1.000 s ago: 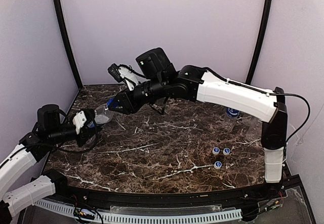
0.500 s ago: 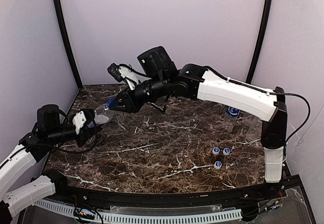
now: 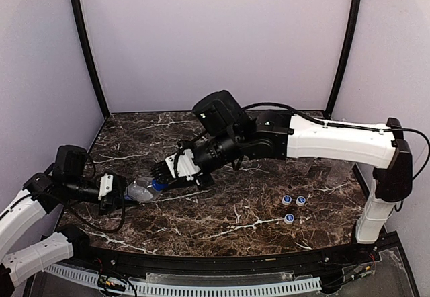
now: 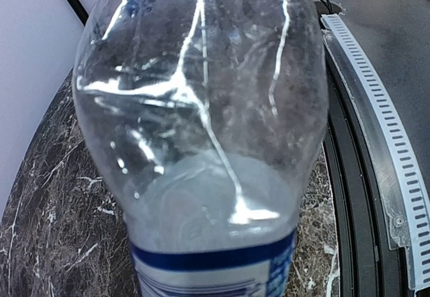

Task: Unscrew the bottle caps

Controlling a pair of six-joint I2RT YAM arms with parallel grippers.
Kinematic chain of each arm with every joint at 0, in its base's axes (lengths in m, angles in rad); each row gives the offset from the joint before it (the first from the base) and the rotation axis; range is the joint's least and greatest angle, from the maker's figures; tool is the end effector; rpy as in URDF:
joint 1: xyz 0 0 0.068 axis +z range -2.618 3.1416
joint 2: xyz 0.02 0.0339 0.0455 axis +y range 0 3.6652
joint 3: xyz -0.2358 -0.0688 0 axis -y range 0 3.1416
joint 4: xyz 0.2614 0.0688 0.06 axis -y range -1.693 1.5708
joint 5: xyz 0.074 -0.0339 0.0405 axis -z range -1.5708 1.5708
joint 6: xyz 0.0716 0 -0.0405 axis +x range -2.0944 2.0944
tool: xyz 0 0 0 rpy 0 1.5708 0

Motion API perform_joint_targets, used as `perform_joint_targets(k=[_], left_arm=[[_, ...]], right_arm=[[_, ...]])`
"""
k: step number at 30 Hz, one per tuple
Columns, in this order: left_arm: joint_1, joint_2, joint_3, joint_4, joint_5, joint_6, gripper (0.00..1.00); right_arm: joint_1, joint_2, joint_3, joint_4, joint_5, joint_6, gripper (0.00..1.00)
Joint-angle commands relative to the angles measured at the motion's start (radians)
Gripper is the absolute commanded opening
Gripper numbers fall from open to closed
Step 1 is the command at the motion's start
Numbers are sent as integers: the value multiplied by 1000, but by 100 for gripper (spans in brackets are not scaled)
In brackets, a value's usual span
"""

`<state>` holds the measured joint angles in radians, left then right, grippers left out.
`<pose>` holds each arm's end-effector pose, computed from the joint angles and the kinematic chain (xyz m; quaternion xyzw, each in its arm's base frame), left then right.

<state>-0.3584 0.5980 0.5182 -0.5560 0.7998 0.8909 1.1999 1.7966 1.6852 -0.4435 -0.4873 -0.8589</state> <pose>0.1601 -0.1148 0.2117 0.6232 0.5644 -0.2261 0.4919 0.1340 0.4371 0.3016 -0.7871 0.3364 0.2878 0.4294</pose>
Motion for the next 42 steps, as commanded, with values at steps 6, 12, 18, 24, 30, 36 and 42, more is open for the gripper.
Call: perform_joint_targets(k=[6,12,18,24,30,36,42], left_arm=[[30,-18,-11,-225,-52,212,25],[30,-25,-22,-111,-24,47,24],[30,-31,-32,33,-86,-115,24],[30,-29,-77,291,-276,-284,24],[29,-26,-84,376,-379,-302,24],[30,-27,-87,371,-374,-299,24],[30,-27,-90,373,-372,-296,24]], right_arm=[[29,-116,-75,-132,255,-369,0],[45,-127,-128,-7,271,-311,48],[43,-113,-76,143,292,61,99],[-24,7,127,151,195,707,94],[-78,113,232,109,176,1135,79],[-78,170,283,76,146,1198,75],[-78,192,313,54,128,1190,46]])
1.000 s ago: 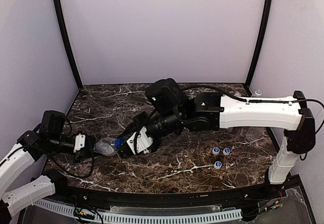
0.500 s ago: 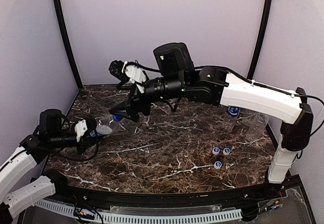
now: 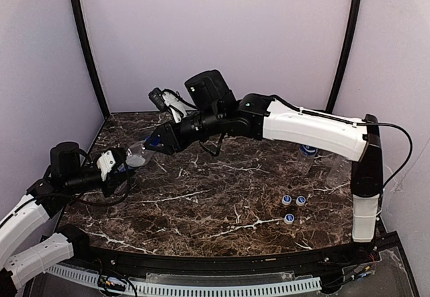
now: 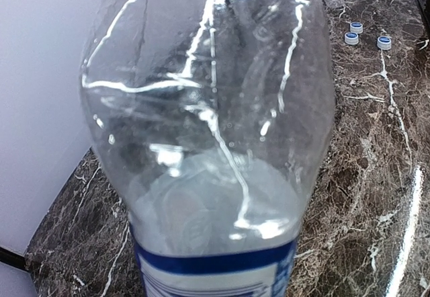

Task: Unscrew the bottle caps

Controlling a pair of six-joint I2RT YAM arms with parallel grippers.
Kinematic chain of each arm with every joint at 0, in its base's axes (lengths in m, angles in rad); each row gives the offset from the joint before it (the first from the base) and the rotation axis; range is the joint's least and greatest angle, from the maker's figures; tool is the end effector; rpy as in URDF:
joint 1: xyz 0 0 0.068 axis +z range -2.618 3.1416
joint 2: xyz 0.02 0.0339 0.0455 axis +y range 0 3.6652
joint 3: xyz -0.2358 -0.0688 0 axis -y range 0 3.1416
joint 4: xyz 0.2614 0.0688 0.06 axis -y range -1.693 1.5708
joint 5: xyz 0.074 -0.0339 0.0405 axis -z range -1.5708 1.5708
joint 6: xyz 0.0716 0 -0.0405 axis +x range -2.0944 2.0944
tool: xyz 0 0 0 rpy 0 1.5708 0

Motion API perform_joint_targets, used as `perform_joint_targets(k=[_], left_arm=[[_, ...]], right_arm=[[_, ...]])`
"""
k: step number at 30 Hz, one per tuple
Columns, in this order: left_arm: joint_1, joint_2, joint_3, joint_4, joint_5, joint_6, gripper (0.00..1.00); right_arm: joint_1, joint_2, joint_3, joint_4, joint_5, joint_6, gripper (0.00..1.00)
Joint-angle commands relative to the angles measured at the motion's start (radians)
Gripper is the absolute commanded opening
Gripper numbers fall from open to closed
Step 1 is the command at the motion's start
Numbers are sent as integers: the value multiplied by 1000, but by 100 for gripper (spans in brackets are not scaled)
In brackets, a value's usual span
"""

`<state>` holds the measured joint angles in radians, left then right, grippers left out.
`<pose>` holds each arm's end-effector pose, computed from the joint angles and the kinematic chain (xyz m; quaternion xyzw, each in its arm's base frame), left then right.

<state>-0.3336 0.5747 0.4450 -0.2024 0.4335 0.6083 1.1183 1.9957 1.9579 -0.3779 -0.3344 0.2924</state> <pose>0.1984 -0.1006 0.2221 0.4721 0.6520 -0.0958 0.5856 0.2020 0.4692 0.3212 -0.4148 0.7202 0.4552 0.3195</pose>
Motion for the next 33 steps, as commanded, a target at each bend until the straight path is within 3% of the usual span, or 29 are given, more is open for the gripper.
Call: perform_joint_targets(k=[1,6,9,11,17,20,27,33], left_arm=[[5,-4,-15,20,-6,-12,24],[5,-2,-17,18,-5,-4,24],[5,-6,-20,10,5,-2,23],[5,-5,-18,-15,33,0,23],[5,-8,20,-252,348,86,24],[5,-16,5,-304,369,123,24],[5,-17,15,-419,344,278,23],[5,-22,7,-445,364,288,22]], right_arm=[[4,-7,39,-10,-26,36,41],[5,-9,35,-11,-41,24,23],[3,-20,25,-19,-49,-19,0],[4,-39,6,-29,-86,-139,0],[46,-178,-209,-87,-228,-661,0],[74,-238,-293,-122,-204,-901,0],[134,-318,-387,-166,39,-1304,0],[174,-323,-400,-127,254,-1461,0]])
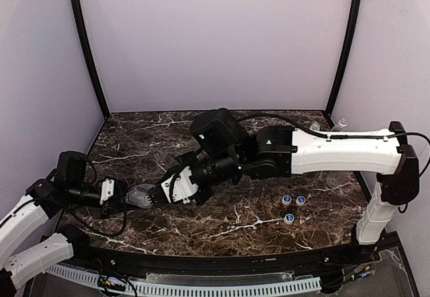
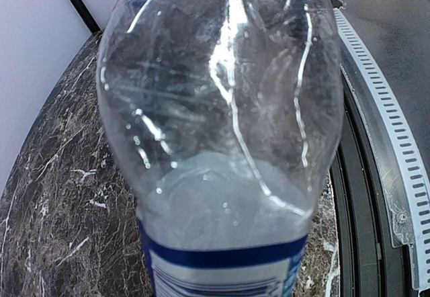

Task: Unscrew the bottle caps

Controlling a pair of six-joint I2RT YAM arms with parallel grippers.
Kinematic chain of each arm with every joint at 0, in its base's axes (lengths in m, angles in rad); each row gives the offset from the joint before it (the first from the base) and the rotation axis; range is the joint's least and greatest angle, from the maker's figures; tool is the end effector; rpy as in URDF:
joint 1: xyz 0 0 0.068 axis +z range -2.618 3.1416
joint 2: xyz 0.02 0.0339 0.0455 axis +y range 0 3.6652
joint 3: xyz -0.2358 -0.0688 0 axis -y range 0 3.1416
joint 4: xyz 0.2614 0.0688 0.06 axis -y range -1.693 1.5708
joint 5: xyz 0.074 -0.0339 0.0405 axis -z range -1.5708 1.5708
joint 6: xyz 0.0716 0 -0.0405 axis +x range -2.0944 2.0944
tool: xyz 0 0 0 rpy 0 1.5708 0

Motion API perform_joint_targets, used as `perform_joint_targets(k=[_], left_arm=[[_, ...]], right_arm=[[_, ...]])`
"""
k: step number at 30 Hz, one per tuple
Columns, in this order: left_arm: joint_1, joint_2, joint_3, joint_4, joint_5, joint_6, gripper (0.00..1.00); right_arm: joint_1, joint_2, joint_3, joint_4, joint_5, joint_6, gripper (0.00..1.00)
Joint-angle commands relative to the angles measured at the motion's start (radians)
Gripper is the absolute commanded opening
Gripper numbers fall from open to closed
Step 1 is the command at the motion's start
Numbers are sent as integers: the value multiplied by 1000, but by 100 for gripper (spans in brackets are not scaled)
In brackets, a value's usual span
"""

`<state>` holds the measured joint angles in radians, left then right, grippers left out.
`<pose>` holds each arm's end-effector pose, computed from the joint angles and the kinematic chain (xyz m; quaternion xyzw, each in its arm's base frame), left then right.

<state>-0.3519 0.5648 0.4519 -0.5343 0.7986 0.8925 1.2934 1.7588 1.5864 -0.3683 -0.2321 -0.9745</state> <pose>0.1571 -0.1123 0.1951 0.6215 0.5693 -0.2258 0.4885 0.1088 0.4422 0.2855 -0.8074 0.3140 0.1772 0.4671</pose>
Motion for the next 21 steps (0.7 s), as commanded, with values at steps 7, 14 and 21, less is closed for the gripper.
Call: perform_joint_targets(k=[7,14,21], left_arm=[[24,-9,1,-94,1,-21,22],[24,-17,-24,145,-132,-264,21],[24,0,-45,381,-351,-401,21]], right_arm=[[-1,-130,-121,70,169,-165,93],[-54,-92,18,154,73,424,98],[-206,108,257,120,-189,1229,86]])
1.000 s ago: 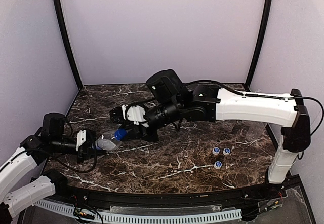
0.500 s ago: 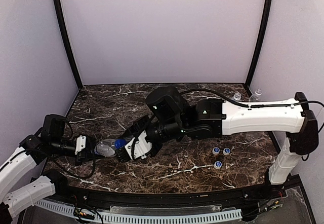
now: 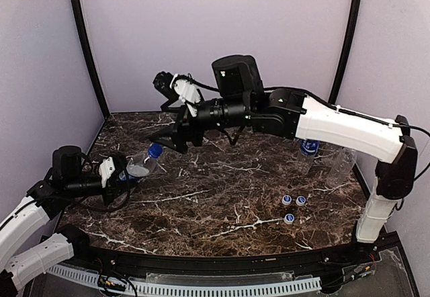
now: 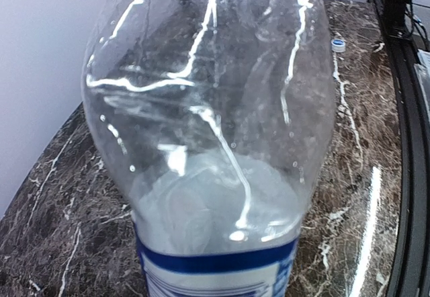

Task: Unscrew the bottle caps

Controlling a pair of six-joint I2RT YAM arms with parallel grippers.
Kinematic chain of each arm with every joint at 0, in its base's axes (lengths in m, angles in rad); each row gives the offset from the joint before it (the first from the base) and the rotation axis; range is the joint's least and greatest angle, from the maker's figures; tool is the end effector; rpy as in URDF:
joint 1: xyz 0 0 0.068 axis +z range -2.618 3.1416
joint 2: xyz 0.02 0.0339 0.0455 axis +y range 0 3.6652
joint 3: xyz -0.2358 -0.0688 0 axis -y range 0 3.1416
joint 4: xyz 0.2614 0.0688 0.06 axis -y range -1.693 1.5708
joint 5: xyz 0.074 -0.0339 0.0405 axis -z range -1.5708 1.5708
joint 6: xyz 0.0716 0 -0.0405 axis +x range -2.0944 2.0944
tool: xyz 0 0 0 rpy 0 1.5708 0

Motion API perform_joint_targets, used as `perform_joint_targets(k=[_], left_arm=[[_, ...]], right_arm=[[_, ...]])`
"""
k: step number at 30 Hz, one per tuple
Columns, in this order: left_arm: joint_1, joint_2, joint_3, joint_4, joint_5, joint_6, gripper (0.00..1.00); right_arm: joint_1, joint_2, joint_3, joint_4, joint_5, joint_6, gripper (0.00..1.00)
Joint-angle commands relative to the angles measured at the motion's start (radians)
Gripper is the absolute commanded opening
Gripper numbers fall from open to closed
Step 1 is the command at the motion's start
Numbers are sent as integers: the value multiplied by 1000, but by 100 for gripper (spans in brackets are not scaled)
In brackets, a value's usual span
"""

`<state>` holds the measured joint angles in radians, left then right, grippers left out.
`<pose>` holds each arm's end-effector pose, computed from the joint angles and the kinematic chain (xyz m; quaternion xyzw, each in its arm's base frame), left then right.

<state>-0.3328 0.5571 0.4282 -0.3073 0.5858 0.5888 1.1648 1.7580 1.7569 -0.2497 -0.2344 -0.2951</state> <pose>0.1836 -0.1053 0.2076 0.4980 0.6542 -0.1758 0.5413 0.1682 0.4333 0.3692 -0.5766 0.5369 0.3403 0.5133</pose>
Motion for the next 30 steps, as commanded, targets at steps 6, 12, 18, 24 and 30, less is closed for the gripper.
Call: perform_joint_targets(k=[6,12,18,24,30], left_arm=[[5,0,-30,153,-198,-74,21],[5,3,-33,155,-179,-64,21],[4,3,-31,152,-179,-56,21],[5,1,-32,149,-170,-49,21],[5,1,-31,149,-168,-48,21]], right_arm=[[-71,216,212,-97,-207,672,75],[-53,274,289,-143,-217,665,67],[-53,279,296,-135,-211,663,49],[-59,282,296,-140,-196,663,47],[-63,298,317,-147,-148,652,48]])
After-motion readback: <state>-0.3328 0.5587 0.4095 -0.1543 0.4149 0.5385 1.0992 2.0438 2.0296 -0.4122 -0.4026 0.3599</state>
